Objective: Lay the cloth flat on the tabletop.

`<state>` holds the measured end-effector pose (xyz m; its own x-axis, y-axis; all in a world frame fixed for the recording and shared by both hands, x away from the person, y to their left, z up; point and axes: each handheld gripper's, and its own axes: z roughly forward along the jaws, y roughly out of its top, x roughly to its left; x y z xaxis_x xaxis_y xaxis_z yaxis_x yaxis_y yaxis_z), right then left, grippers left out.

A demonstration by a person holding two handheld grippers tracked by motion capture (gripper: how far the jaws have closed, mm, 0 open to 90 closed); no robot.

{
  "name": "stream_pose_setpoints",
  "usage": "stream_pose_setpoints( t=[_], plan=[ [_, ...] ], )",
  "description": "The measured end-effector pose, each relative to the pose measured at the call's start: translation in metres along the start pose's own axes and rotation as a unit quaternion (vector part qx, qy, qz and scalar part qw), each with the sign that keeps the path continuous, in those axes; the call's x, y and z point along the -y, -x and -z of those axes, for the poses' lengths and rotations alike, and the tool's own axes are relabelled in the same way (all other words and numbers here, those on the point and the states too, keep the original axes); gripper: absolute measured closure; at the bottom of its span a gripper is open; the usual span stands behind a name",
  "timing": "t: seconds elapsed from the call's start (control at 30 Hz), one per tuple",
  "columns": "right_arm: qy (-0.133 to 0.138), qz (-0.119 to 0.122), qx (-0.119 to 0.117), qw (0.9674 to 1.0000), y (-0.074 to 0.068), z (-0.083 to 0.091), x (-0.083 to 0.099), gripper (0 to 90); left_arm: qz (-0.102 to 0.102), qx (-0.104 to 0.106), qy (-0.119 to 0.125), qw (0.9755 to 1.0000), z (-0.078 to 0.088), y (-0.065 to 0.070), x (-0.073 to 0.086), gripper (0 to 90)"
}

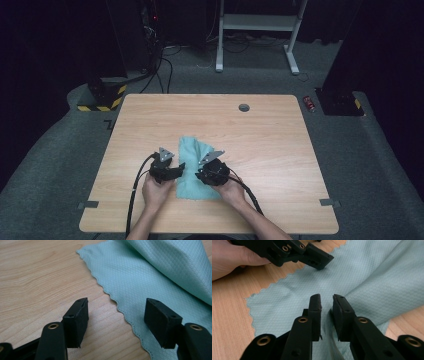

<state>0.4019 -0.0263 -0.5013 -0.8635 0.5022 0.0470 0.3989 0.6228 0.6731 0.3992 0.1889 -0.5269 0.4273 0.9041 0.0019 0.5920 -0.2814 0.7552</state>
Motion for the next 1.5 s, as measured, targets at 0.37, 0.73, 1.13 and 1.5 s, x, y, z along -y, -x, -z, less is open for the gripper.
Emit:
stream_pose_setpoints(
  t=[0.37,0.73,1.13,1.5],
  plan=[
    [0.037,-0.09,0.073,0.9925,0.04,0.037,0.009,79.3,0.001,-0.001,0.0,1.0,0.0,0.0,0.0,35.7],
    [-0.005,-0.095,0.096,0.9908,0.047,-0.007,-0.003,78.5,0.001,-0.001,-0.001,1.0,0.0,0.0,0.0,35.6],
    [-0.017,-0.037,0.052,0.9978,0.021,-0.026,-0.022,73.5,0.0,-0.001,-0.001,1.0,0.0,0.0,0.0,35.6],
    [-0.001,-0.098,0.105,0.9897,0.058,0.001,-0.007,77.0,0.001,-0.001,-0.001,1.0,0.0,0.0,0.0,35.5]
  ],
)
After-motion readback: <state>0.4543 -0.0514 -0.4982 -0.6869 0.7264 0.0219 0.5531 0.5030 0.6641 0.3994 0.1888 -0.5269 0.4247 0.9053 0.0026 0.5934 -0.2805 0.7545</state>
